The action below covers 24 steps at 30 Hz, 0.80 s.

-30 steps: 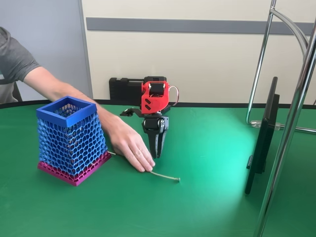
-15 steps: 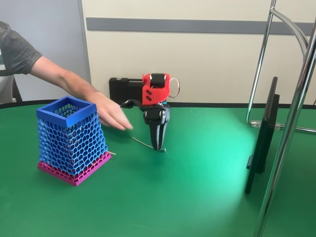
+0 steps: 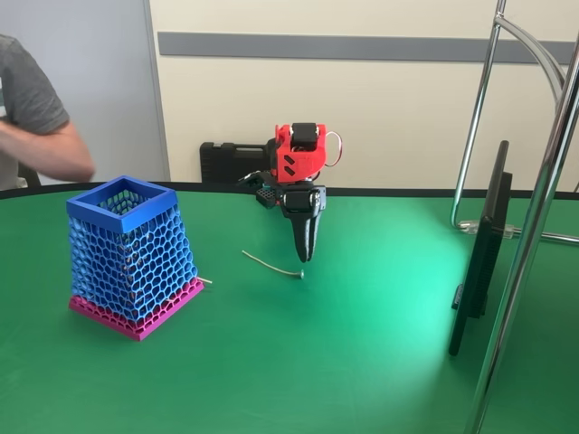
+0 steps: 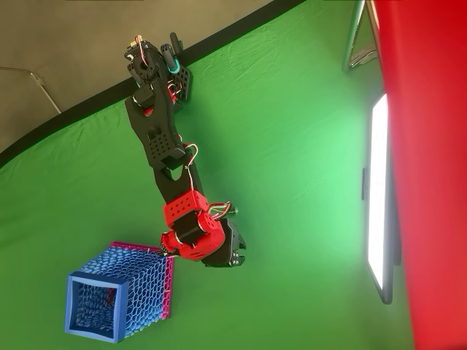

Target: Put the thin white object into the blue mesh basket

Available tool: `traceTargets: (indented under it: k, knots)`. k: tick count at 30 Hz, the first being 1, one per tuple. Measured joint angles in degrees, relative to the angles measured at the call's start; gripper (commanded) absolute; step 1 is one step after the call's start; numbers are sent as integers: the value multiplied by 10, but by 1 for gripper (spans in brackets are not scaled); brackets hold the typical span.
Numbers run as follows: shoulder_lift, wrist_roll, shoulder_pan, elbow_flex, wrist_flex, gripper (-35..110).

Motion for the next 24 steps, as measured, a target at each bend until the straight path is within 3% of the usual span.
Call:
traceTargets:
  k: [14,24]
  knots:
    - [105,13,-18,106,3,11]
    - [232,0,10,345,-25,13]
